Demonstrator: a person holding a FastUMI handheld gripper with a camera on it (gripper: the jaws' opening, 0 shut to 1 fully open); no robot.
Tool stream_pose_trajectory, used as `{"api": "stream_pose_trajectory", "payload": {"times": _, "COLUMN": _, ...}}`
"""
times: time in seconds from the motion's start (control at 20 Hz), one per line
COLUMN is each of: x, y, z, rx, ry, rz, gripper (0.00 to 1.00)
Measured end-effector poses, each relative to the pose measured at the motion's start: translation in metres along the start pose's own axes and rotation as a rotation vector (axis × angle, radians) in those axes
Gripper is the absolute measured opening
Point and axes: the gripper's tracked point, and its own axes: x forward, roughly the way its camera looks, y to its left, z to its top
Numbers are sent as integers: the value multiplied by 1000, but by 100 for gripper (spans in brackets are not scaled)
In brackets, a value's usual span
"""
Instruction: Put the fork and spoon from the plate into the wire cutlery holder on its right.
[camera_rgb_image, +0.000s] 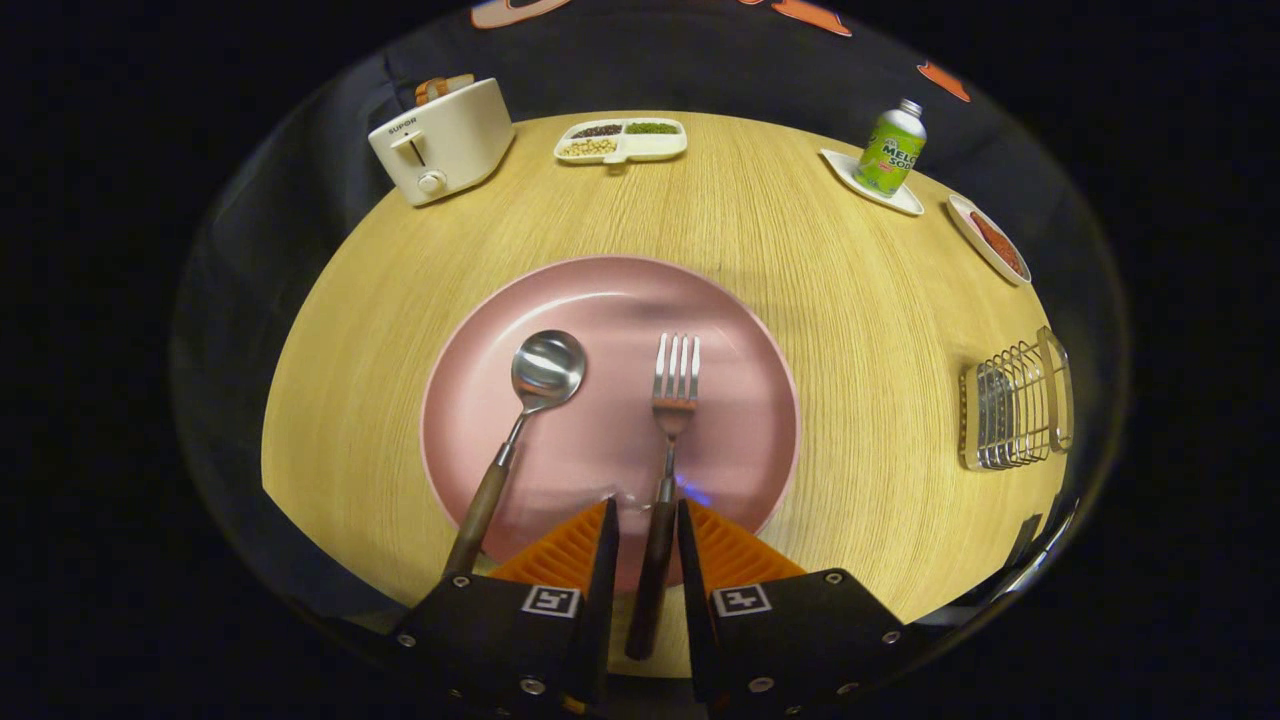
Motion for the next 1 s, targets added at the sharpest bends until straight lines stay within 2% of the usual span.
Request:
{"api": "stream_pose_trajectory", "payload": {"times": 0.05, "x": 1, "y": -2, "z": -1, "rx": 10, "ry": 14, "rz": -10, "gripper": 26}}
{"api": "stream_pose_trajectory", "payload": {"times": 0.15, "x": 4, "y": 0, "z": -3, "rx": 31, "ry": 29, "rz": -8, "gripper": 17}}
{"api": "stream_pose_trajectory", "payload": {"times": 0.3, "x": 6, "y": -3, "z": -1, "rx": 48, "ry": 25, "rz": -10, "gripper": 12}}
{"api": "stream_pose_trajectory", "payload": {"times": 0.45, "x": 3, "y": 2, "z": 3, "rx": 75, "ry": 19, "rz": 35, "gripper": 5}}
{"api": "stream_pose_trajectory", "payload": {"times": 0.75, "x": -12, "y": -5, "z": 32, "rx": 128, "ry": -104, "rz": 68, "gripper": 5}}
{"api": "stream_pose_trajectory", "payload": {"times": 1.0, "x": -42, "y": -30, "z": 60, "rx": 168, "ry": -220, "rz": 60, "gripper": 5}}
